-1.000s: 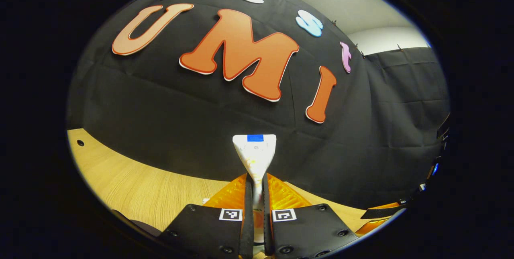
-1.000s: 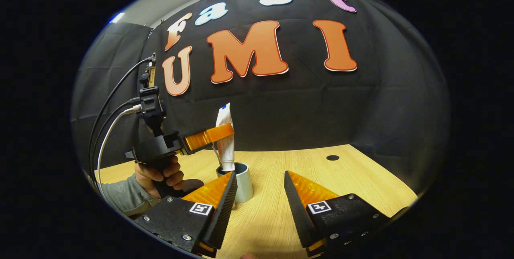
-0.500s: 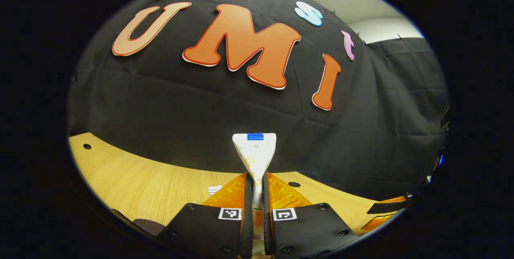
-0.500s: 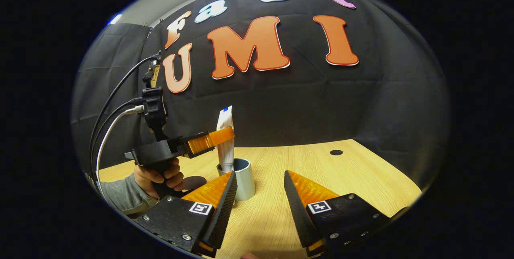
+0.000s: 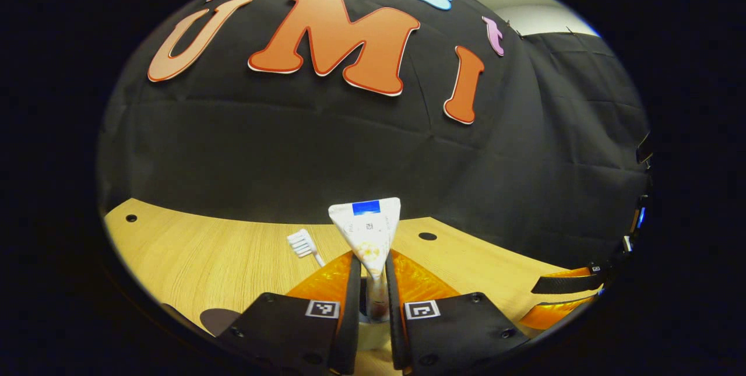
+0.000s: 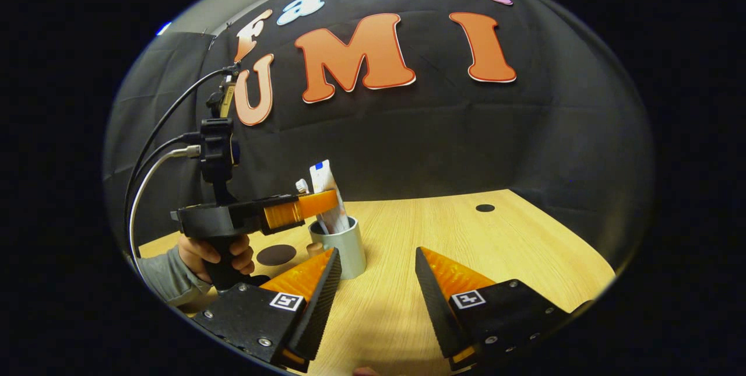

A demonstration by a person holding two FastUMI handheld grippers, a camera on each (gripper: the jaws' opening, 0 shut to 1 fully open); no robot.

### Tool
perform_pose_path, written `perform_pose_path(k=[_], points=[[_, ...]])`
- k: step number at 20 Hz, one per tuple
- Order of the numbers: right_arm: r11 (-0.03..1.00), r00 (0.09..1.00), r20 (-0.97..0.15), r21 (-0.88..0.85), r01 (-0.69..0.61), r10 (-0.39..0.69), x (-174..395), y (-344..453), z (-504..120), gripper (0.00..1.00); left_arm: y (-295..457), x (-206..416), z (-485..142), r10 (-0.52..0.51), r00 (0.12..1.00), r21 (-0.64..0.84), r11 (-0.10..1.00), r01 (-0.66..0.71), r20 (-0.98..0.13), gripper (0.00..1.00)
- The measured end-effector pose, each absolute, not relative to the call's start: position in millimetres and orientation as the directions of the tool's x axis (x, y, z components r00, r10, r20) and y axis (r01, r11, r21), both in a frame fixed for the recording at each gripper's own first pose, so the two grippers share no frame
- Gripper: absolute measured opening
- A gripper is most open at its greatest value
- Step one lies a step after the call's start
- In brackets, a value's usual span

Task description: Put the toothbrush and toothpaste on the desktop into the cup, then pick up the cup and place it on the coaster on the desktop.

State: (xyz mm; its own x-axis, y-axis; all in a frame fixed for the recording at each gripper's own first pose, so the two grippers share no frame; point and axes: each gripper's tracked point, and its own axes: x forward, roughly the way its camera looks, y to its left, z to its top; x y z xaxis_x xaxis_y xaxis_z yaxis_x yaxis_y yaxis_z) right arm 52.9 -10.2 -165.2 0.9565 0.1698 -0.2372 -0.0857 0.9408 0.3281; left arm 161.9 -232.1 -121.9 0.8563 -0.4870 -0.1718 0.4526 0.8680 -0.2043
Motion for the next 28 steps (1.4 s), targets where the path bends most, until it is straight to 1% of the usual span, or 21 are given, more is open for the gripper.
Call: perform_pose_path(k=[3, 4, 5, 7, 8, 10, 11, 13, 15, 18, 20, 21, 22, 25, 28], points=[[0.942, 0.956, -0.232, 0.322, -0.097, 0.178, 54.2, -4.8, -161.7, 0.79, -227.0, 156.5, -121.4, -0.491, 0.852, -0.203, 0.866, 0.457, -0.182, 0.31], [0.942, 0.955, -0.236, 0.321, -0.100, 0.181, 55.0, -2.8, -161.5, 0.79, -223.2, 155.3, -117.5, -0.490, 0.852, -0.199, 0.867, 0.456, -0.182, 0.38], [0.941, 0.953, -0.239, 0.321, -0.104, 0.187, 55.6, -0.1, -161.2, 0.80, -219.7, 154.3, -114.5, -0.489, 0.853, -0.195, 0.869, 0.456, -0.182, 0.38], [0.941, 0.949, -0.245, 0.319, -0.115, 0.199, 56.8, 6.5, -159.4, 0.80, -211.9, 146.5, -104.9, -0.490, 0.854, -0.193, 0.867, 0.459, -0.173, 0.51], [0.942, 0.947, -0.249, 0.315, -0.118, 0.202, 59.1, 9.8, -159.1, 0.80, -207.4, 142.5, -101.1, -0.489, 0.855, -0.188, 0.869, 0.459, -0.173, 0.68], [0.944, 0.942, -0.263, 0.305, -0.124, 0.209, 62.5, 17.8, -158.3, 0.80, -189.8, 137.4, -96.1, -0.456, 0.871, -0.157, 0.888, 0.432, -0.184, 0.85], [0.945, 0.939, -0.267, 0.299, -0.133, 0.217, 63.7, 23.6, -156.1, 0.81, -180.9, 133.6, -91.6, -0.443, 0.877, -0.148, 0.895, 0.420, -0.187, 0.89], [0.950, 0.935, -0.278, 0.277, -0.143, 0.222, 71.0, 32.7, -152.9, 0.82, -159.8, 128.2, -84.0, -0.411, 0.893, -0.139, 0.910, 0.390, -0.183, 0.89], [0.958, 0.923, -0.318, 0.250, -0.141, 0.219, 85.8, 32.5, -169.3, 0.82, -140.6, 118.5, -82.3, -0.388, 0.901, -0.121, 0.921, 0.371, -0.193, 0.89], [0.947, 0.891, -0.374, 0.278, -0.158, 0.258, 91.2, 47.5, -174.2, 0.82, -108.6, 107.7, -83.0, -0.337, 0.920, -0.089, 0.941, 0.325, -0.199, 0.89], [0.949, 0.887, -0.383, 0.272, -0.158, 0.258, 100.2, 50.3, -170.6, 0.82, -87.7, 99.9, -81.3, -0.296, 0.936, -0.043, 0.955, 0.293, -0.193, 0.89], [0.953, 0.880, -0.402, 0.259, -0.157, 0.254, 105.3, 50.7, -172.5, 0.82, -72.7, 99.8, -81.9, -0.251, 0.951, 0.008, 0.966, 0.257, -0.182, 0.89], [0.955, 0.866, -0.430, 0.250, -0.159, 0.256, 109.3, 51.4, -176.7, 0.82, -57.9, 99.1, -83.8, -0.214, 0.961, 0.049, 0.973, 0.226, -0.175, 0.89], [0.963, 0.833, -0.495, 0.221, -0.155, 0.248, 118.8, 53.8, -178.9, 0.82, -33.6, 86.9, -89.3, -0.176, 0.969, 0.076, 0.979, 0.191, -0.175, 0.90], [0.966, 0.754, -0.609, 0.215, -0.141, 0.246, 118.5, 58.7, -189.9, 0.82, -12.0, 79.1, -92.4, -0.142, 0.975, 0.096, 0.982, 0.160, -0.171, 0.89]])
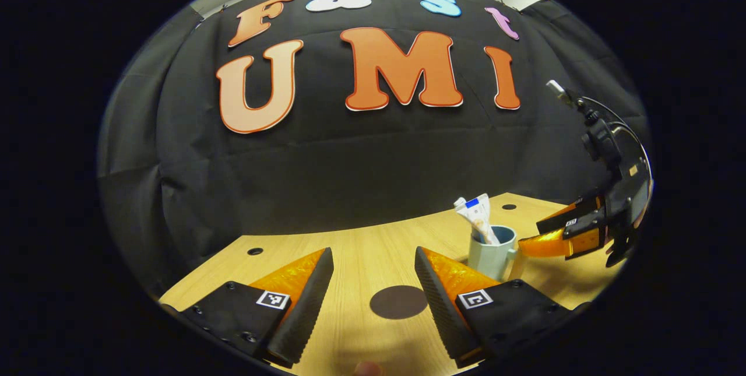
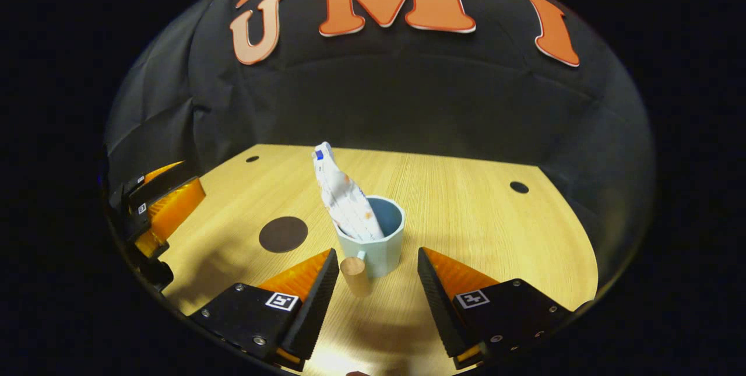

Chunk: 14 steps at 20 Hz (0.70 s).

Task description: Put the toothbrush and toothpaste on the desktop into the cup, then pick up the cup and place it on the coaster on the desktop.

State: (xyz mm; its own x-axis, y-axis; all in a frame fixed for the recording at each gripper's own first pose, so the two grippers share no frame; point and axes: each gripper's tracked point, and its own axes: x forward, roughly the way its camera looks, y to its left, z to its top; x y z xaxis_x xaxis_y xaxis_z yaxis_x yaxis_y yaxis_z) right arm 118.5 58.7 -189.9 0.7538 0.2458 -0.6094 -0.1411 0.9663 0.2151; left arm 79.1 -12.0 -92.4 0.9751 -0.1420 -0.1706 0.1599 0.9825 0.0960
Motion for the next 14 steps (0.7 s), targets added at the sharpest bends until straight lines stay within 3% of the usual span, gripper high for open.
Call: perform_pose_path(k=[8, 14], points=[[0.983, 0.597, -0.782, 0.118, -0.140, 0.179, 131.1, 66.8, -208.3, 0.84, 32.1, 62.7, -102.7, -0.081, 0.981, 0.063, 0.994, 0.093, -0.176, 0.89], [0.975, 0.472, -0.854, 0.197, -0.098, 0.220, 134.6, 77.1, -229.2, 0.82, 51.4, 57.1, -109.0, -0.059, 0.980, 0.041, 0.997, 0.068, -0.189, 0.89]])
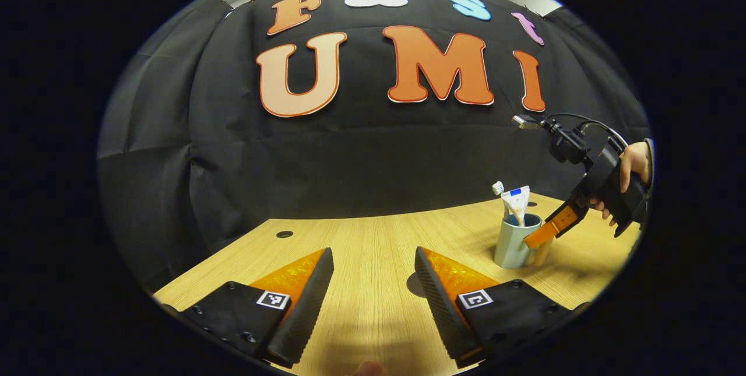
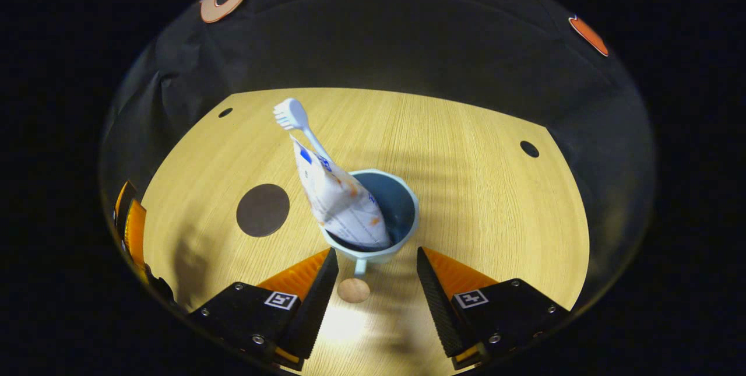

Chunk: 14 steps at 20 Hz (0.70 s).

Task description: Put the toothbrush and toothpaste on the desktop into the cup, then pick up the cup and place it on the coaster on the desktop.

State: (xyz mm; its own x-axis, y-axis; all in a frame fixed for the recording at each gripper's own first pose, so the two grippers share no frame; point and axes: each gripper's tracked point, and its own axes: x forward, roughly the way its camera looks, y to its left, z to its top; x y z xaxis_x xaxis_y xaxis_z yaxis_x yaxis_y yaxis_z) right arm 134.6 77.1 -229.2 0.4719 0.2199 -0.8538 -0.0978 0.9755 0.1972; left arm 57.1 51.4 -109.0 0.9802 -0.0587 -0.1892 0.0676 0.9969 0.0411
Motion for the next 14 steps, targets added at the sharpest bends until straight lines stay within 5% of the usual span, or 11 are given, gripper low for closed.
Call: perform_pose_path(k=[6, 7, 8, 14], points=[[0.975, 0.400, -0.889, 0.199, -0.097, 0.222, 124.8, 83.8, -245.9, 0.60, 58.1, 55.9, -114.1, -0.046, 0.980, 0.013, 0.999, 0.049, -0.194, 0.89], [0.977, 0.383, -0.899, 0.191, -0.092, 0.212, 118.4, 84.2, -253.0, 0.52, 57.4, 54.3, -114.6, -0.048, 0.979, 0.006, 0.999, 0.050, -0.197, 0.91], [0.976, 0.384, -0.898, 0.202, -0.077, 0.216, 120.1, 82.5, -244.5, 0.28, 56.8, 52.1, -115.2, -0.049, 0.979, 0.002, 0.999, 0.050, -0.198, 0.89], [0.978, 0.429, -0.879, 0.185, -0.093, 0.207, 123.9, 83.7, -246.0, 0.23, 57.0, 47.9, -122.2, -0.046, 0.973, -0.008, 0.999, 0.045, -0.225, 0.90]])
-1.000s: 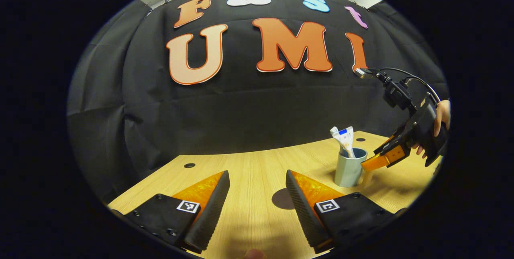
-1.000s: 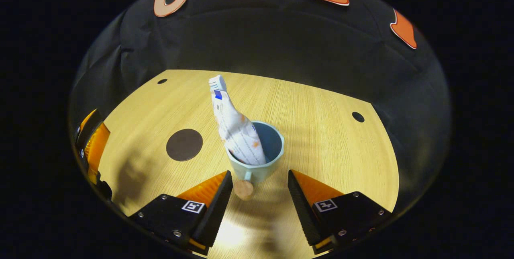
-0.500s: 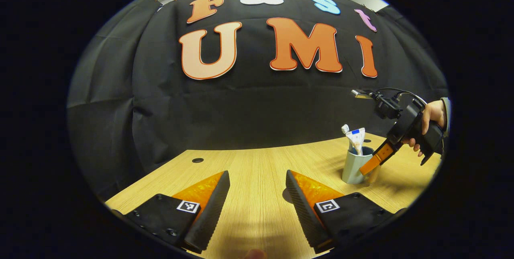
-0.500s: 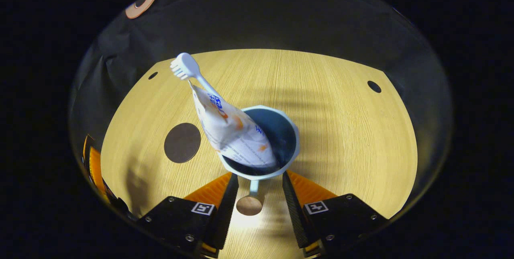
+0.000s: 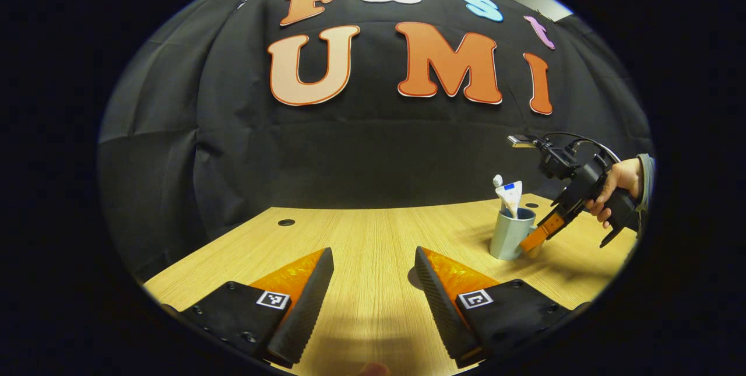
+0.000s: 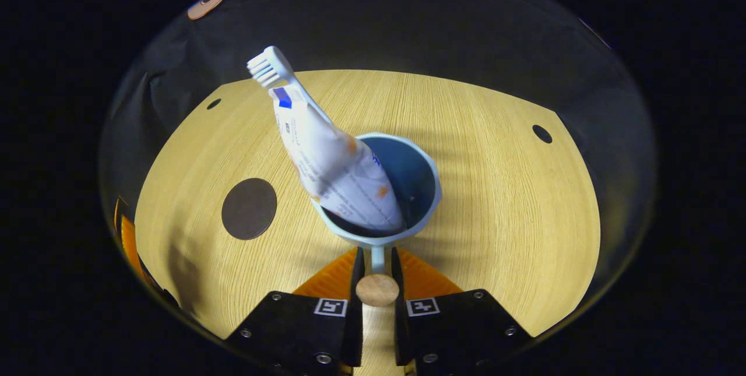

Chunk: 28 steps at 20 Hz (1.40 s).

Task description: Put the toothbrush and toothpaste on the desktop into the cup, then pick up the cup and place it on the coaster on the desktop.

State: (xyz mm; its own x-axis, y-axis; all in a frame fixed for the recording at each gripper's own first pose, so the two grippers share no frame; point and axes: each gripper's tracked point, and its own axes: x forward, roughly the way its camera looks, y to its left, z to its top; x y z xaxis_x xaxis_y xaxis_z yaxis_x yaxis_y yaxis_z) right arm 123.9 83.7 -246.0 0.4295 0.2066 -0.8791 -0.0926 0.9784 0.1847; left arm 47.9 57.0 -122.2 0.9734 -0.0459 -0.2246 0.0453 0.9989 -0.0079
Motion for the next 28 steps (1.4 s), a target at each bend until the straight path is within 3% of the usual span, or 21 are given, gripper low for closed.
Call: perform_pose_path(k=[10, 28], points=[[0.960, 0.495, -0.823, 0.215, -0.179, 0.277, 136.1, 81.3, -234.0, 0.22, 62.5, 41.9, -121.8, -0.036, 0.973, 0.001, 0.999, 0.037, -0.229, 0.90], [0.913, 0.484, -0.789, 0.230, -0.338, 0.378, 147.8, 87.3, -240.3, 0.21, 79.0, 18.1, -132.1, 0.011, 0.969, 0.025, 1.000, -0.005, -0.246, 0.89]])
